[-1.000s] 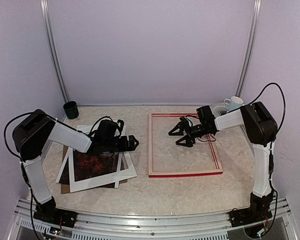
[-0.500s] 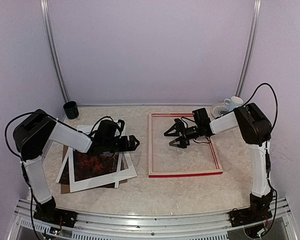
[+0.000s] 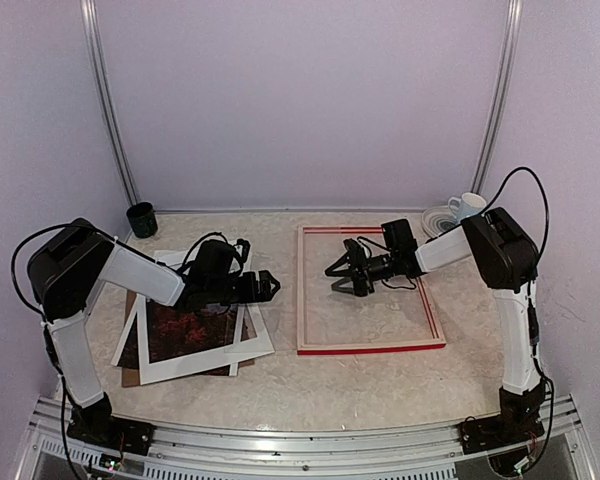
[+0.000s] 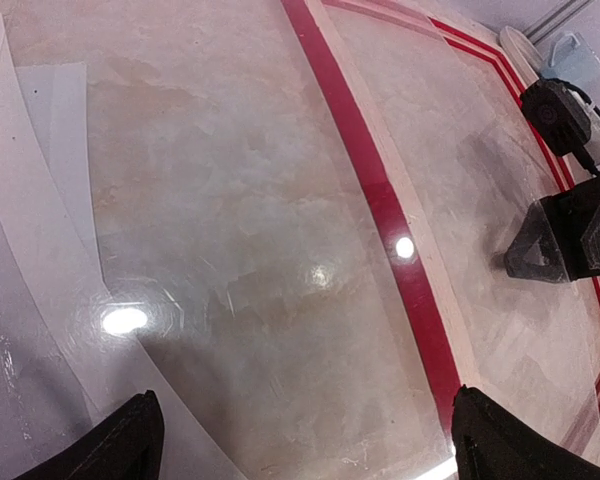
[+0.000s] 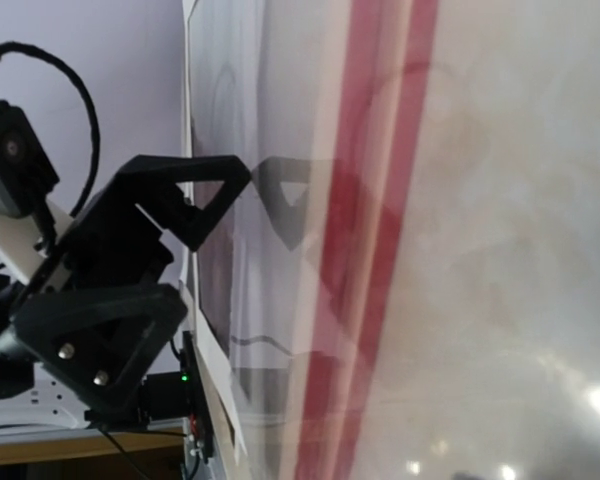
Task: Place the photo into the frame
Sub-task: Pick up the glass panel from the frame body.
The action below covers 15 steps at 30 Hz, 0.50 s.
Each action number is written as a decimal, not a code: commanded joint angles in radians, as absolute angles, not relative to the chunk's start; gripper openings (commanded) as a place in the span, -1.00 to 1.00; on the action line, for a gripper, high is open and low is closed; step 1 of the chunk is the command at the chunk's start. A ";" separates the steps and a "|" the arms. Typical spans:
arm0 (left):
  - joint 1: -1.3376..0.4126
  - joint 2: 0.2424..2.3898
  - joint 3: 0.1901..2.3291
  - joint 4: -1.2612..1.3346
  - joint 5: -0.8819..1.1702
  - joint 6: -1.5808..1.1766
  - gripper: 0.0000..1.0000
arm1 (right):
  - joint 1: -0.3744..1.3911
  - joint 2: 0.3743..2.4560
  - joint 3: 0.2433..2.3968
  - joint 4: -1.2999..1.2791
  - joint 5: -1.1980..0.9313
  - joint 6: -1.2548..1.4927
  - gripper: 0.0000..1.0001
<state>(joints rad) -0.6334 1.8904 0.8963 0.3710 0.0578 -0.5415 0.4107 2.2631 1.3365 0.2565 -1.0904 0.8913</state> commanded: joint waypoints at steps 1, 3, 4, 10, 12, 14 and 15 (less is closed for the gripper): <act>-0.629 1.914 0.895 0.357 0.084 -0.553 0.98 | 0.421 2.282 1.321 0.292 -1.120 0.909 0.20; -0.629 1.913 0.894 0.357 0.084 -0.553 0.98 | 0.422 2.283 1.321 0.293 -1.124 0.910 0.13; -0.629 1.913 0.894 0.356 0.086 -0.554 0.98 | 0.422 2.283 1.321 0.293 -1.125 0.909 0.09; -0.629 1.912 0.894 0.356 0.084 -0.554 0.98 | 0.426 2.288 1.320 0.296 -1.130 0.911 0.00; -0.629 1.911 0.894 0.356 0.083 -0.554 0.98 | 0.430 2.292 1.323 0.293 -1.132 0.909 0.00; -0.630 1.912 0.894 0.356 0.083 -0.554 0.98 | 0.434 2.295 1.326 0.287 -1.132 0.905 0.00; -0.630 1.912 0.894 0.356 0.083 -0.553 0.98 | 0.436 2.297 1.328 0.285 -1.132 0.905 0.00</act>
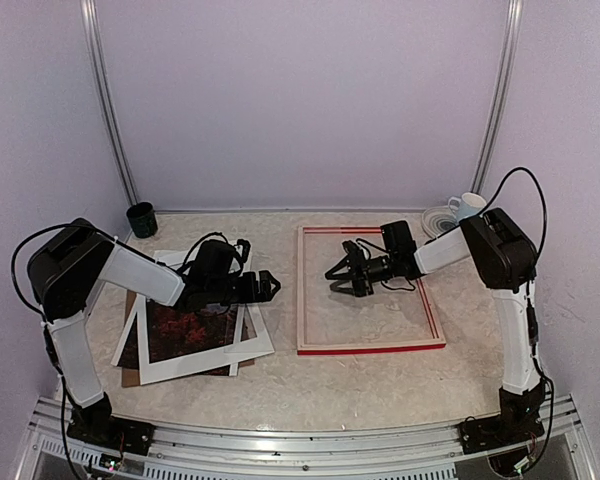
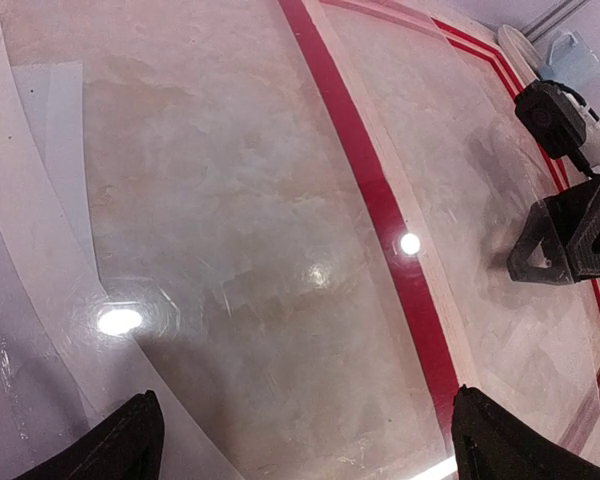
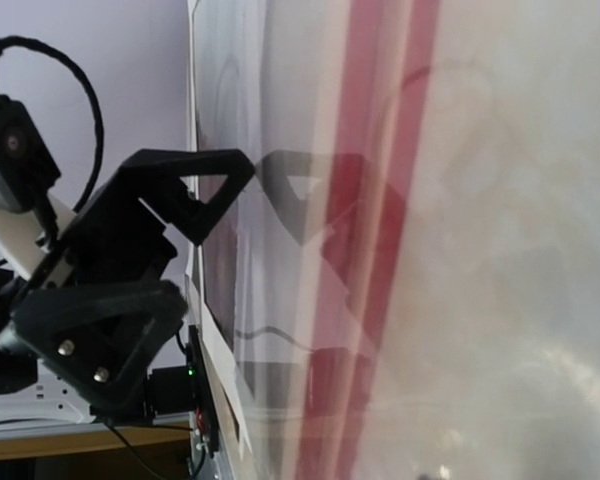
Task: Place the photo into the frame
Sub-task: Pick up the glass panel from the frame body.
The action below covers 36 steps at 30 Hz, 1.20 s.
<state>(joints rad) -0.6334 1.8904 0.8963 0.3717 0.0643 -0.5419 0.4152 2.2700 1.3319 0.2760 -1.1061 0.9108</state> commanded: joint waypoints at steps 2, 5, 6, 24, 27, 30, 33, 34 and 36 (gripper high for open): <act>-0.630 1.913 0.894 0.356 0.083 -0.554 0.98 | 0.440 2.302 1.331 0.282 -1.132 0.905 -0.01; -0.630 1.914 0.895 0.356 0.086 -0.554 0.98 | 0.443 2.306 1.333 0.274 -1.134 0.904 -0.06; -0.630 1.913 0.894 0.356 0.087 -0.555 0.98 | 0.443 2.305 1.333 0.272 -1.136 0.904 -0.10; -0.632 1.901 0.891 0.355 0.090 -0.557 0.98 | 0.419 2.256 1.299 0.261 -1.140 0.878 -0.75; -0.632 1.894 0.889 0.359 0.099 -0.560 0.98 | 0.414 2.244 1.291 0.262 -1.143 0.874 -0.89; -0.633 1.879 0.882 0.366 0.107 -0.567 0.98 | 0.410 2.232 1.281 0.265 -1.140 0.870 -0.93; -0.635 1.859 0.874 0.373 0.107 -0.568 0.98 | 0.406 2.217 1.273 0.261 -1.139 0.858 -0.92; -0.635 1.855 0.870 0.376 0.106 -0.569 0.98 | 0.404 2.212 1.271 0.253 -1.136 0.851 -0.92; -0.635 1.844 0.866 0.377 0.104 -0.569 0.98 | 0.398 2.204 1.271 0.229 -1.129 0.832 -0.92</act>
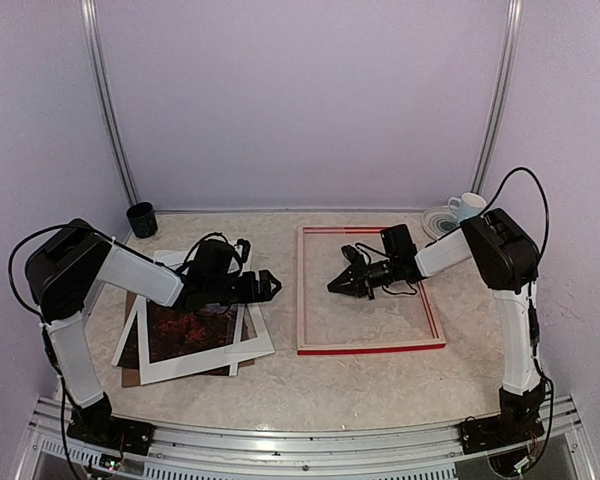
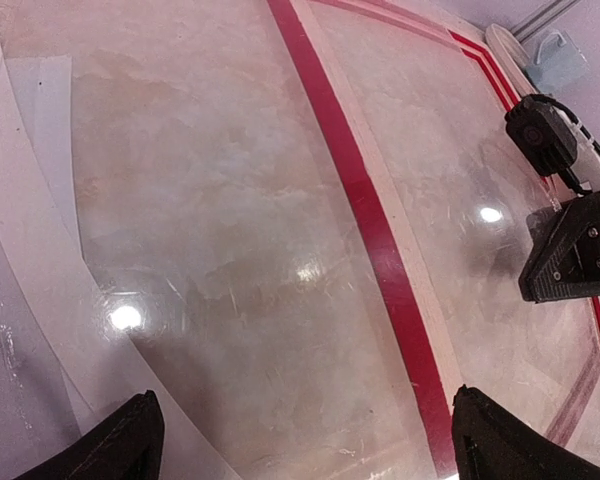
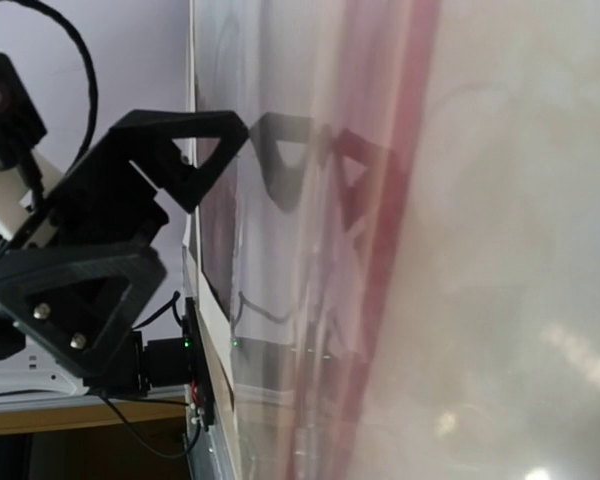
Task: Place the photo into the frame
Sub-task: Pick up the glass panel from the frame body, then place the glass panel at the frame body.
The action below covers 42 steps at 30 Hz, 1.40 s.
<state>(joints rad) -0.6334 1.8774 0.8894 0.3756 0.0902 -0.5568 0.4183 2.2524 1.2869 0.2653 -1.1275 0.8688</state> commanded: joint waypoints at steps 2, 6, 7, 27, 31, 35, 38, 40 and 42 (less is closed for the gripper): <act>-0.635 1.830 0.861 0.381 0.100 -0.570 0.98 | 0.390 2.197 1.271 0.196 -1.121 0.809 -0.92; -0.635 1.817 0.855 0.382 0.094 -0.573 0.98 | 0.374 2.175 1.267 0.109 -1.093 0.736 -0.92; -0.635 1.816 0.854 0.382 0.095 -0.574 0.98 | 0.370 2.168 1.265 0.086 -1.089 0.717 -0.92; -0.626 1.793 0.831 0.397 0.109 -0.594 0.98 | 0.270 2.093 1.266 -0.235 -1.012 0.472 -0.91; -0.623 1.789 0.825 0.402 0.115 -0.598 0.98 | 0.249 2.090 1.281 -0.298 -0.989 0.416 -0.90; -0.620 1.783 0.819 0.409 0.121 -0.603 0.98 | 0.224 2.100 1.288 -0.351 -0.962 0.365 -0.90; -0.617 1.778 0.809 0.421 0.132 -0.611 0.98 | 0.216 2.104 1.291 -0.375 -0.946 0.337 -0.89; -0.615 1.774 0.805 0.426 0.136 -0.612 0.98 | 0.215 2.109 1.300 -0.386 -0.943 0.323 -0.88; -0.613 1.774 0.802 0.431 0.139 -0.616 0.98 | 0.214 2.112 1.314 -0.400 -0.934 0.307 -0.88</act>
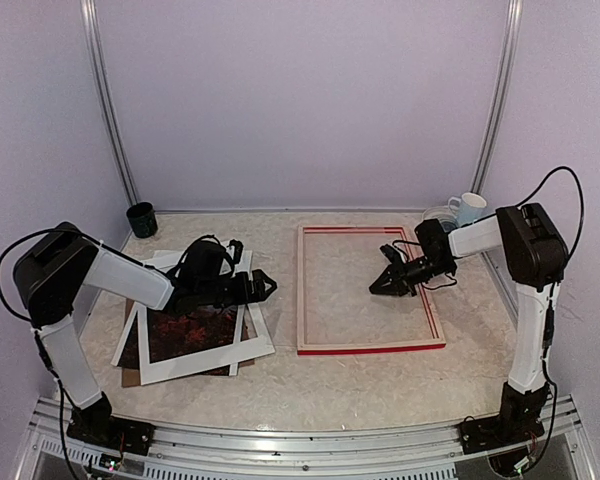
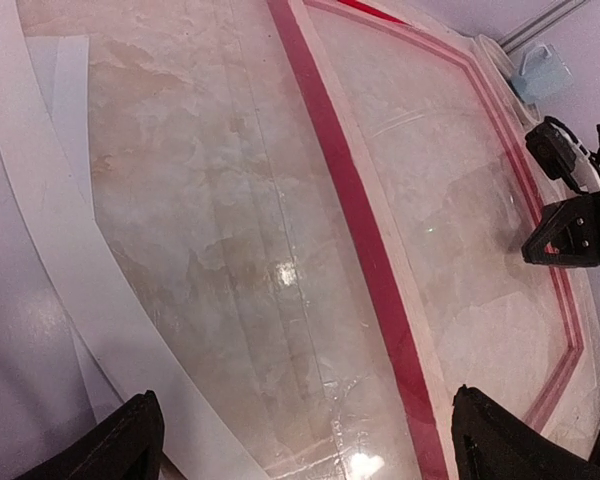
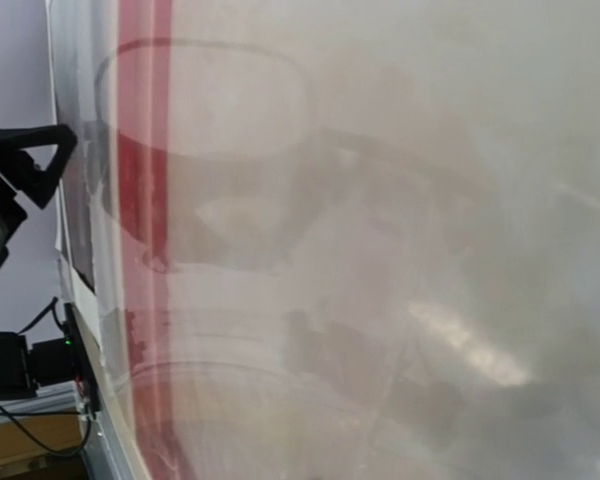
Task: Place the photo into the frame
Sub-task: Place the glass panel at the frame body.
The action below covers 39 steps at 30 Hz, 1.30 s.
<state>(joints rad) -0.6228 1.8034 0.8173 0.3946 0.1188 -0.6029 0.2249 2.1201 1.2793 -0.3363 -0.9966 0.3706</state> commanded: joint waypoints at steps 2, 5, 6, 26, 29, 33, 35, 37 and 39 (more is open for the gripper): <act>-0.611 1.777 0.799 0.438 0.148 -0.622 0.98 | 0.212 2.117 1.330 -0.418 -0.927 0.295 -0.88; -0.609 1.781 0.797 0.443 0.155 -0.624 0.98 | 0.210 2.127 1.352 -0.438 -0.916 0.280 -0.88; -0.608 1.782 0.797 0.443 0.155 -0.625 0.98 | 0.209 2.126 1.357 -0.445 -0.911 0.276 -0.88; -0.606 1.801 0.797 0.458 0.176 -0.635 0.98 | 0.181 2.123 1.348 -0.483 -0.869 0.218 -0.83; -0.606 1.805 0.798 0.460 0.181 -0.637 0.98 | 0.180 2.124 1.350 -0.489 -0.868 0.207 -0.82; -0.606 1.807 0.799 0.462 0.185 -0.638 0.98 | 0.176 2.116 1.352 -0.502 -0.871 0.196 -0.81; -0.606 1.805 0.799 0.462 0.184 -0.638 0.98 | 0.175 2.101 1.346 -0.499 -0.880 0.199 -0.81; -0.606 1.805 0.799 0.463 0.188 -0.641 0.98 | 0.175 2.082 1.342 -0.498 -0.883 0.202 -0.80; -0.606 1.807 0.798 0.467 0.192 -0.643 0.97 | 0.175 2.065 1.339 -0.501 -0.874 0.204 -0.79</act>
